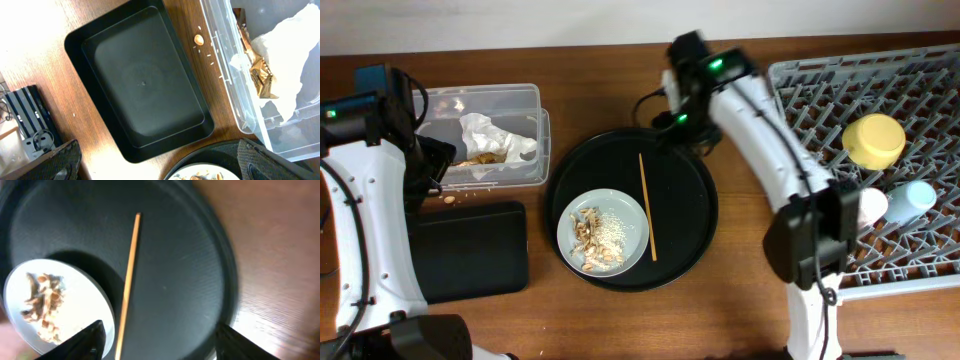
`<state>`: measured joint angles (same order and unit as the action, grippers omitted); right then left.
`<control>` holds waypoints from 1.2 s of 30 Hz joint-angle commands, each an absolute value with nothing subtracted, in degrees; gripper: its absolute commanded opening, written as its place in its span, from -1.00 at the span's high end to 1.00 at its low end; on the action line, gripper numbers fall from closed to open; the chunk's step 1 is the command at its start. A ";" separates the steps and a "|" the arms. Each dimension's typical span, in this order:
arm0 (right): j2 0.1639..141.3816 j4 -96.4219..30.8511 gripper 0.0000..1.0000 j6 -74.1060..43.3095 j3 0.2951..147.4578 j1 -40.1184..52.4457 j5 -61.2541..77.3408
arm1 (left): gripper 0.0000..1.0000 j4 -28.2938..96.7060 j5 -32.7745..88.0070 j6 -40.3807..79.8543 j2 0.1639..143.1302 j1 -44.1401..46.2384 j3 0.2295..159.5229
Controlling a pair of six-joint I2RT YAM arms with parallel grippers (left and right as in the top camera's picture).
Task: Sort waste into correct bins and load items into the dishwasher rack
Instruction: 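Return the right gripper to the remaining chopstick and grasp it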
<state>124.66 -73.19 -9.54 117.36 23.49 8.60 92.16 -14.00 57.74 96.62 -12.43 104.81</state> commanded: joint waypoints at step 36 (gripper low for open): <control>130.10 -63.77 0.92 -25.32 111.90 27.77 2.26 | -0.98 92.20 -15.00 58.28 95.18 -12.82 104.75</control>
<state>130.85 -61.01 -27.22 105.62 30.41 2.57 92.12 -14.02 57.74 96.62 -12.43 104.81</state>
